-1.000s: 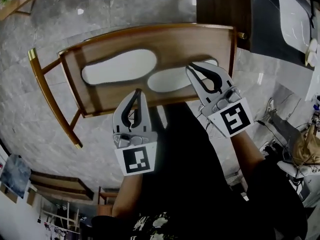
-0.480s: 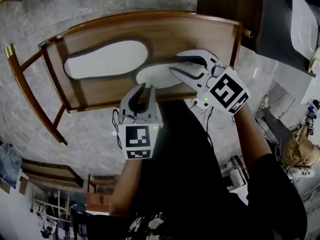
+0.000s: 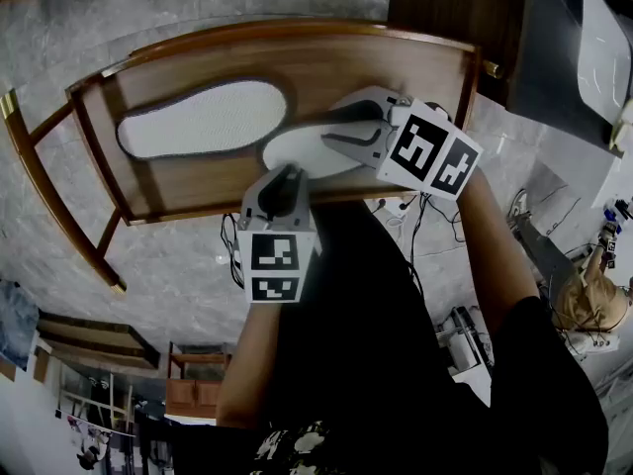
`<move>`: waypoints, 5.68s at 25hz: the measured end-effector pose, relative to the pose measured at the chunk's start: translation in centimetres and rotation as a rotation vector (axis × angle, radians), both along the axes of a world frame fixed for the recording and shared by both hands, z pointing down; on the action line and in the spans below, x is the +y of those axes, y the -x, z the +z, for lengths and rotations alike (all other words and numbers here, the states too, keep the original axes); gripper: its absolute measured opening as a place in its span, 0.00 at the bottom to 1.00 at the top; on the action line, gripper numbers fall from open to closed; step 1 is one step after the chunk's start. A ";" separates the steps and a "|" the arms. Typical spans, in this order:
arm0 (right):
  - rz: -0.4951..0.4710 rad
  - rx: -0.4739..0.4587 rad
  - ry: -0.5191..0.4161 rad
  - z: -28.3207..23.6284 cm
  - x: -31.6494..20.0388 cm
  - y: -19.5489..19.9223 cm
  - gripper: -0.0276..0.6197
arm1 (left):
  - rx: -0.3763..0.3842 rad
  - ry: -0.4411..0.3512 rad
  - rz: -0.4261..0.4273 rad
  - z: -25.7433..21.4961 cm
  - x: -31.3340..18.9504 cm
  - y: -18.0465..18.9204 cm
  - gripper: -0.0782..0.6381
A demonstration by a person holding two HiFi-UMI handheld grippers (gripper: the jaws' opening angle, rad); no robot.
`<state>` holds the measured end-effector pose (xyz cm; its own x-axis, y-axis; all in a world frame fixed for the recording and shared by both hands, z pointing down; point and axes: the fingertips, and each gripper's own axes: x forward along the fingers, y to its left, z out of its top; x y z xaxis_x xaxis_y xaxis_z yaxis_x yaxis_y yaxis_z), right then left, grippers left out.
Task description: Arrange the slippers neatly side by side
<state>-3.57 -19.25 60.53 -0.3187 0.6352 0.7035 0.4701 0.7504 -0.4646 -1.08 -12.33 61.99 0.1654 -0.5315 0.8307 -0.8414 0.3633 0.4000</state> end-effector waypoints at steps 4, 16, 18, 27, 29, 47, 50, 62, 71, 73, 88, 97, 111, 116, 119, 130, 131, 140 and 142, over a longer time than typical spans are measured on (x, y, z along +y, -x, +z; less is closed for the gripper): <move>-0.054 0.018 0.041 -1.0 0.1 0.7 0.21 | 0.003 -0.013 0.005 -0.1 0.0 -0.2 0.21; -0.297 0.184 0.091 1.2 1.7 -0.7 0.20 | 0.080 -0.025 -0.012 -1.1 0.5 -1.7 0.26; -0.291 0.208 0.100 1.3 1.9 -0.9 0.19 | 0.118 -0.003 0.008 -0.3 0.8 -2.4 0.26; -0.158 0.139 0.066 -2.5 1.1 -0.9 0.11 | 0.116 -0.062 0.012 -1.9 -0.3 -1.9 0.26; -0.088 0.118 0.027 -3.6 0.3 -1.1 0.10 | 0.089 -0.097 0.029 -3.1 -1.4 -1.9 0.26; 1.129 -0.120 -0.289 -7.1 -8.2 -2.5 0.09 | -0.163 -0.233 0.310 -3.2 -13.7 2.3 0.21; 1.176 -0.143 -0.288 -7.2 -8.2 -2.1 0.09 | -0.211 -0.248 0.303 -3.1 -14.4 3.1 0.20; 1.172 -0.256 -0.215 -7.3 -6.0 1.1 0.13 | -0.207 -0.247 0.155 -3.0 -13.0 7.4 0.22; 1.063 -0.222 -0.144 -5.4 -1.9 4.3 0.25 | -0.257 -0.201 0.017 -3.9 -6.2 11.8 0.22; 1.029 -0.243 -0.137 -5.8 -1.1 4.8 0.25 | -0.267 -0.205 0.016 -3.8 -6.3 12.0 0.22; 0.881 0.029 -0.381 1.1 -6.0 -7.1 0.05 | 0.012 -0.298 0.054 -3.6 -11.7 5.6 0.30; 0.832 0.066 -0.238 2.0 0.2 -5.4 0.04 | -0.017 -0.247 0.120 -2.3 -11.5 5.8 0.31; 0.912 -0.038 -0.241 -1.0 0.0 -4.7 0.04 | -0.129 -0.314 0.187 -6.5 -8.7 7.5 0.40; 0.933 -0.115 -0.126 -3.3 1.9 -0.4 0.04 | -0.228 -0.242 0.350 -6.3 -4.9 12.5 0.42; 0.911 -0.144 -0.060 -3.6 3.8 3.2 0.04 | -0.301 -0.126 0.517 -4.3 -2.8 15.5 0.42; 0.908 0.011 0.079 1.4 8.6 6.7 0.04 | -0.208 -0.010 0.709 -0.6 -2.4 17.5 0.42; 0.915 0.012 0.077 1.4 8.5 6.8 0.04 | -0.186 -0.010 0.701 -0.5 -2.4 17.5 0.42; 0.983 0.056 0.085 1.8 8.4 7.3 0.04 | -0.172 -0.076 0.702 -2.8 -0.9 15.9 0.22; 1.001 0.063 0.093 1.8 8.5 7.4 0.04 | -0.201 -0.080 0.688 -3.4 0.0 15.6 0.20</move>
<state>-10.96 -10.74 62.33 -0.7001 0.1488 0.6984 -0.3841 0.7459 -0.5441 -16.72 -12.37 58.59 0.3327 -0.4223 0.8432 -0.9292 -0.2993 0.2168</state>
